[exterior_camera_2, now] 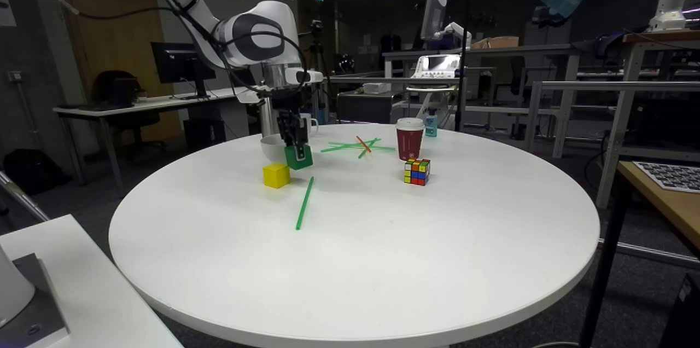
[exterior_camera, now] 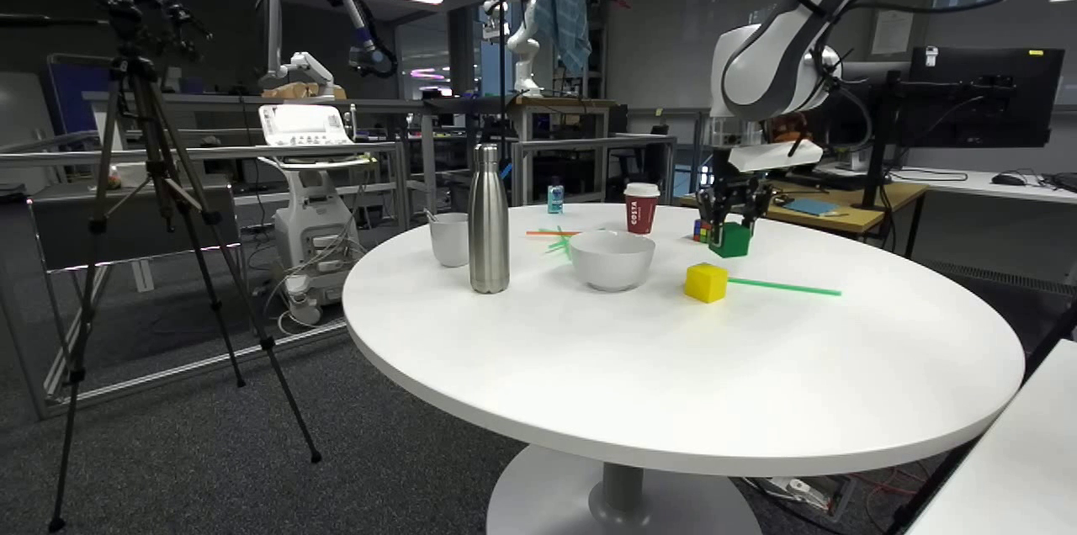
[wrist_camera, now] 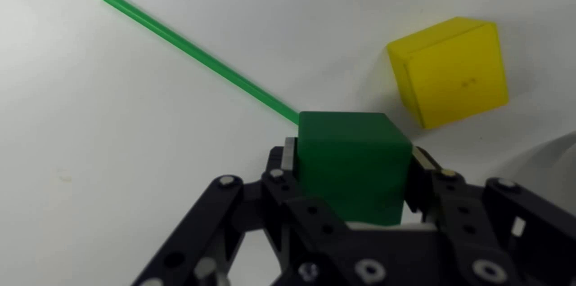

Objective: Take the green block and put it on the table

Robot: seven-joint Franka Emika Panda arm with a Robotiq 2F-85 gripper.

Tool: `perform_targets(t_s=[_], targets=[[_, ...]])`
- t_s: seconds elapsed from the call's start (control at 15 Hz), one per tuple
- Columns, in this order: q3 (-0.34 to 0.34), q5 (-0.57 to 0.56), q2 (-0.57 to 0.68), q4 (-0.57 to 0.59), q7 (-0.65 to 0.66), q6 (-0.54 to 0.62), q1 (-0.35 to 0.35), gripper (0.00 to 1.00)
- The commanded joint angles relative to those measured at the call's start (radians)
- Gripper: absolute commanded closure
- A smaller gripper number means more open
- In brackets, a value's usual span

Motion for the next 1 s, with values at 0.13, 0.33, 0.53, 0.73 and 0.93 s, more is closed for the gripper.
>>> perform_targets(t_s=[0.13, 0.33, 0.53, 0.73, 0.93], targets=[[-0.036, -0.015, -0.05, -0.051, 0.033, 0.051, -0.004, 0.69], [-0.053, -0.019, -0.057, -0.047, 0.039, 0.042, -0.01, 0.69], [-0.069, -0.021, -0.057, -0.032, 0.046, 0.034, -0.013, 0.69], [-0.078, -0.022, -0.053, -0.021, 0.05, 0.03, -0.014, 0.69], [-0.084, -0.016, -0.043, -0.016, 0.054, 0.034, -0.02, 0.69]])
